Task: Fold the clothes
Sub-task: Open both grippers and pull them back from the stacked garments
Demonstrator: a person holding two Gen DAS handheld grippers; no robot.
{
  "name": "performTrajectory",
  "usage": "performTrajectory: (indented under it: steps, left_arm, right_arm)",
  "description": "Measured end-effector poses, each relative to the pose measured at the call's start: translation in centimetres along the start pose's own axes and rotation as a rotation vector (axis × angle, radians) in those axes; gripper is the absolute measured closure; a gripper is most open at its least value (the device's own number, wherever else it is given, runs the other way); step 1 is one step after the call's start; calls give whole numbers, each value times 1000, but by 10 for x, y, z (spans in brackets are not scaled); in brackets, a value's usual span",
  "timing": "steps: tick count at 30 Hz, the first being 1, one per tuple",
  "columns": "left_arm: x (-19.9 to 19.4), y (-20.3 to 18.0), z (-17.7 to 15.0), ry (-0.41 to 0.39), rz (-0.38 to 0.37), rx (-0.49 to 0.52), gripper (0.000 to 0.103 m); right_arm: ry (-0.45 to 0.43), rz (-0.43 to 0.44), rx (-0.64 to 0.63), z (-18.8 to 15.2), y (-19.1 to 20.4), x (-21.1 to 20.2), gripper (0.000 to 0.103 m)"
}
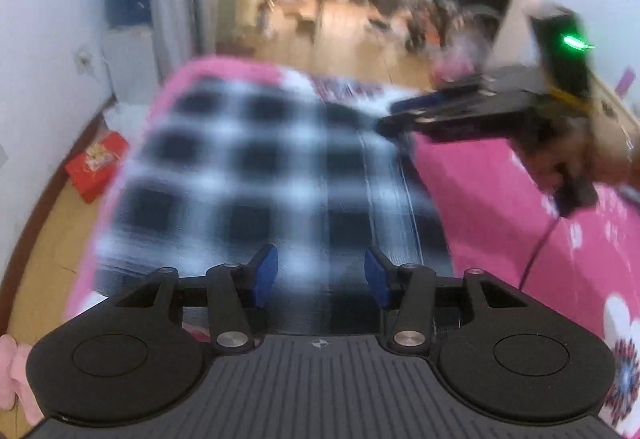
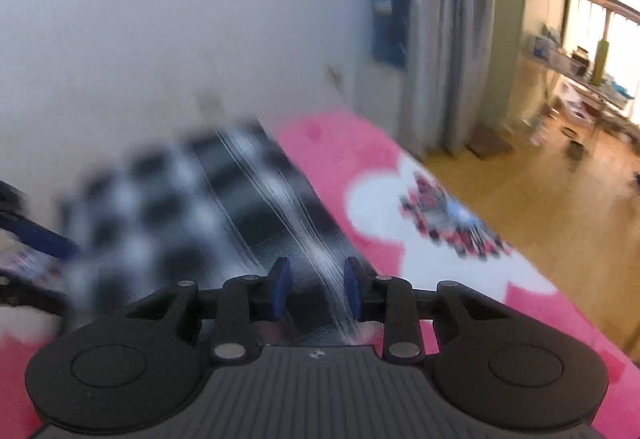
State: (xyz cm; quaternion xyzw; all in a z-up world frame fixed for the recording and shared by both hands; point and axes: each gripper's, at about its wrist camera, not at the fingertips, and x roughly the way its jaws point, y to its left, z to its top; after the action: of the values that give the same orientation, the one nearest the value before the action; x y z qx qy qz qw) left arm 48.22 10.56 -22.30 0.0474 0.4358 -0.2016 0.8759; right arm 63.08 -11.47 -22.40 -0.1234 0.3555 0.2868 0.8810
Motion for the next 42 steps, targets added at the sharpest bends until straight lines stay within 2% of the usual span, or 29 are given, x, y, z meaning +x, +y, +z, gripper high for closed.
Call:
performTrajectory:
  steps: [2, 4, 5, 8, 11, 14, 16, 18, 23, 27, 30, 33, 36, 42]
  left_arm:
    - [9, -11, -7, 22, 35, 74, 54]
    - [0, -11, -8, 20, 19, 84, 54]
    - [-5, -11, -8, 18, 9, 86, 54]
    - [-26, -7, -10, -15, -29, 71, 54]
    - [-28, -8, -14, -11, -72, 44, 49]
    - [-3, -13, -18, 68, -79, 23, 47]
    - [14, -14, -21, 136, -56, -16, 46]
    - [20, -14, -24, 190, -31, -65, 46]
    - [-17, -21, -40, 135, -4, -130, 43]
    - [-47, -40, -60, 92, 7, -149, 33]
    - [-70, -57, -81, 31, 26, -174, 29]
    - [-97, -76, -105, -34, 62, -253, 20]
    - [-123, -90, -120, -73, 120, -331, 8]
    - [-182, -103, -140, -152, 199, -456, 1]
  right_arm:
    - [0, -59, -5, -1, 2, -1, 71]
    - [0, -117, -10, -1, 5, -2, 71]
    - [-25, -109, 7, -2, 5, -12, 71]
    - [-126, -12, 80, -5, 8, -54, 70]
    - [-156, 131, 54, -17, 33, -76, 70]
    - [-76, 191, 10, -38, 61, -66, 70]
    - [31, 143, 17, -58, 73, -48, 70]
    - [83, 108, 51, -72, 78, -48, 70]
    - [100, 58, 182, -92, 70, -88, 69]
    - [108, 25, 281, -113, 71, -124, 55]
    - [111, 14, 348, -130, 80, -151, 53]
    - [134, -8, 427, -147, 96, -178, 51]
    - [148, -34, 496, -157, 112, -205, 43]
    - [147, -96, 550, -165, 142, -267, 29]
